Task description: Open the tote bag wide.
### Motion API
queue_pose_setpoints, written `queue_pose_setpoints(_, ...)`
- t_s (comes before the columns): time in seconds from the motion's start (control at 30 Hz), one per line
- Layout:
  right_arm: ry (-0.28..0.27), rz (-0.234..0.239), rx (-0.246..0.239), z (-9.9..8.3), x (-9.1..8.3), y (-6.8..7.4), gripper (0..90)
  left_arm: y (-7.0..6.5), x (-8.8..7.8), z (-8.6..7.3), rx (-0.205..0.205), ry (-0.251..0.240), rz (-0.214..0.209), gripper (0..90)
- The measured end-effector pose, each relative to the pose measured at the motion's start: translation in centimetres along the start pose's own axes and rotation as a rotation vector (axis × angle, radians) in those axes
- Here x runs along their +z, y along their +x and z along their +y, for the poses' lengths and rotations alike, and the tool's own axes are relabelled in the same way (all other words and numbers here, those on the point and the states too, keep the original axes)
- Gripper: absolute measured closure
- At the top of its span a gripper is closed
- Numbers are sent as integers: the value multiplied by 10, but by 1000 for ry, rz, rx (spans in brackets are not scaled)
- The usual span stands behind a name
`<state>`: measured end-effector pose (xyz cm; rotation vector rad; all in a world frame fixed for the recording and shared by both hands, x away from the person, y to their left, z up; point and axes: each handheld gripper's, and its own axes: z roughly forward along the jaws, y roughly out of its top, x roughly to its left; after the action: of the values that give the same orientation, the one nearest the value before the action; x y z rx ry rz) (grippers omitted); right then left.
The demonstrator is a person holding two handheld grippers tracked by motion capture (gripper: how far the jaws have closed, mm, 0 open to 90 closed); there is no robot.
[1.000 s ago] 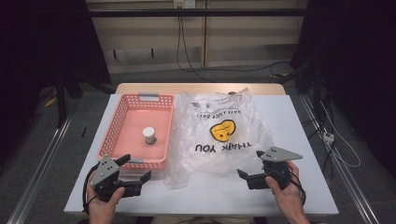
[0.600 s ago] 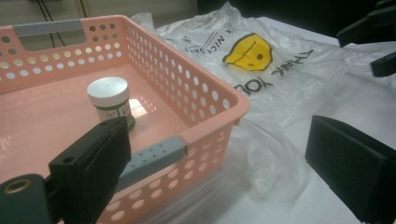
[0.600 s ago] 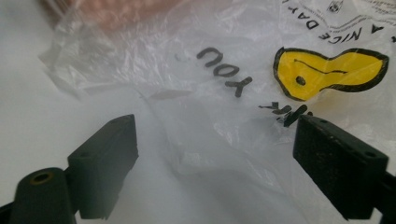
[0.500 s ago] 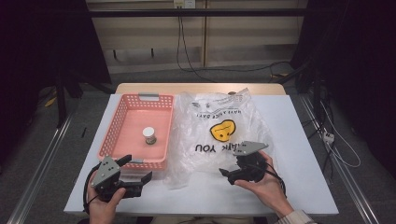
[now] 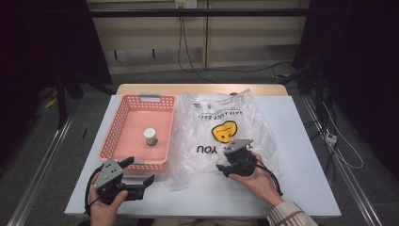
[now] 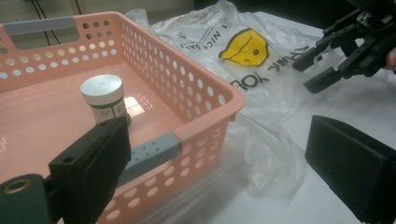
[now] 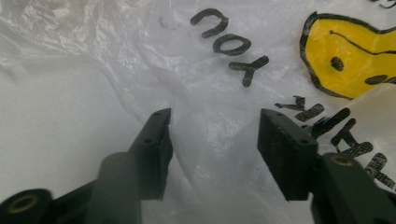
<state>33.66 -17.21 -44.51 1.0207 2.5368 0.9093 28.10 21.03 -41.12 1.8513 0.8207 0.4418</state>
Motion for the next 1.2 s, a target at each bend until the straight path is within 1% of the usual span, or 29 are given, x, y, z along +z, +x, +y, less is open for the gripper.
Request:
queue_pose_setpoints(0.03, 10, -5, -8, 0, 2, -1, 519, 0, 0, 0, -1, 0, 0, 66)
queue_pose_setpoints(0.07, 17, -8, -4, -1, 4, -1, 536, 1, 0, 0, 0, 0, 1, 66)
queue_pose_setpoints(0.13, 28, 2, -1, -3, 7, -2, 573, 1, -1, 0, -1, -3, -2, 66)
queue_pose_setpoints(0.17, 22, 8, -2, -4, 8, -2, 591, 0, -1, 0, -4, -6, -2, 66)
queue_pose_setpoints(0.2, 20, 16, 13, -4, 8, -2, 615, 1, -2, 0, -2, -6, 0, 65)
queue_pose_setpoints(0.33, 19, 38, 31, -5, 8, -3, 683, 1, -2, 0, -4, -5, -1, 66)
queue_pose_setpoints(0.4, 11, 34, 47, -6, 8, -4, 741, 1, -2, 0, -3, -4, 0, 66)
queue_pose_setpoints(0.43, 4, 31, 43, -7, 9, -5, 770, 1, -2, 0, 1, -2, 3, 66)
queue_pose_setpoints(0.47, 3, 29, 52, -7, 9, -6, 794, 1, -2, 0, 3, -1, 4, 66)
queue_pose_setpoints(0.53, 5, 25, 66, -7, 9, -8, 831, 1, -2, -1, 3, -1, 6, 66)
queue_pose_setpoints(0.6, 7, 18, 68, -6, 9, -9, 893, 1, -2, -1, 3, -1, 5, 66)
queue_pose_setpoints(0.67, 7, 18, 95, -6, 9, -10, 900, 2, -2, -1, 3, 0, 6, 66)
queue_pose_setpoints(0.73, 7, 14, 99, -6, 9, -10, 900, 2, -2, -1, 3, 0, 6, 65)
queue_pose_setpoints(0.8, 7, 3, 90, -5, 10, -8, 900, 2, -2, -1, 1, -1, 6, 66)
queue_pose_setpoints(0.83, 3, 7, 93, -5, 9, -9, 900, 2, -2, -1, 1, -1, 6, 65)
queue_pose_setpoints(0.9, -11, 21, 109, -5, 8, -10, 900, 2, -2, 0, 2, -2, 8, 66)
queue_pose_setpoints(1.03, -53, 31, 134, -3, 1, -11, 900, 2, -2, -1, 6, 1, 6, 65)
queue_pose_setpoints(1.2, -99, 29, 144, 0, -8, -13, 900, 3, -2, -1, -1, -1, 6, 65)
